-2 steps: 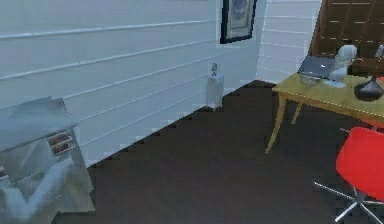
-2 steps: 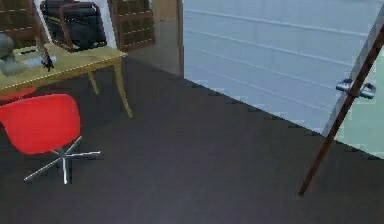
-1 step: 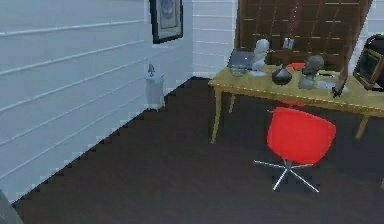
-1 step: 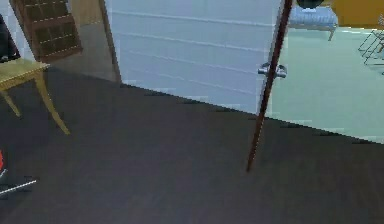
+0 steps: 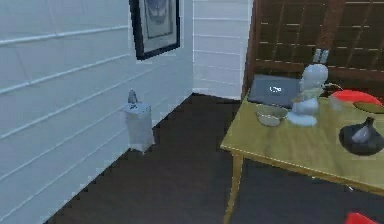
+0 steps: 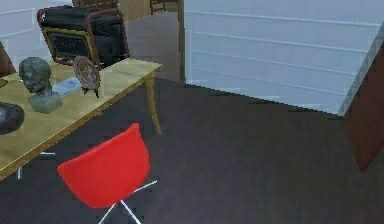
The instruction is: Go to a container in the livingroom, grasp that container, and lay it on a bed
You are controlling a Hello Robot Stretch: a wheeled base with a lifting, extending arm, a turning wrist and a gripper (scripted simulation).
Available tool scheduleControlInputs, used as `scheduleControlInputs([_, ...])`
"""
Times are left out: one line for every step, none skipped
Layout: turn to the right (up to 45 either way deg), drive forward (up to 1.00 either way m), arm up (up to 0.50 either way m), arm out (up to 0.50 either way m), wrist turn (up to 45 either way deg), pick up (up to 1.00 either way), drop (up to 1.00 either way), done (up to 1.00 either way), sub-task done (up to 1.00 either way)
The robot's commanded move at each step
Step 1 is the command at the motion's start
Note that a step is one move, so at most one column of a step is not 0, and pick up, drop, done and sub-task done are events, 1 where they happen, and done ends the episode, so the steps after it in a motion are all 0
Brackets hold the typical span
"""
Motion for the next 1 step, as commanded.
scheduleControlInputs([3.0,0.0,0.0,0.0,0.0,0.0,0.0,0.0,0.0])
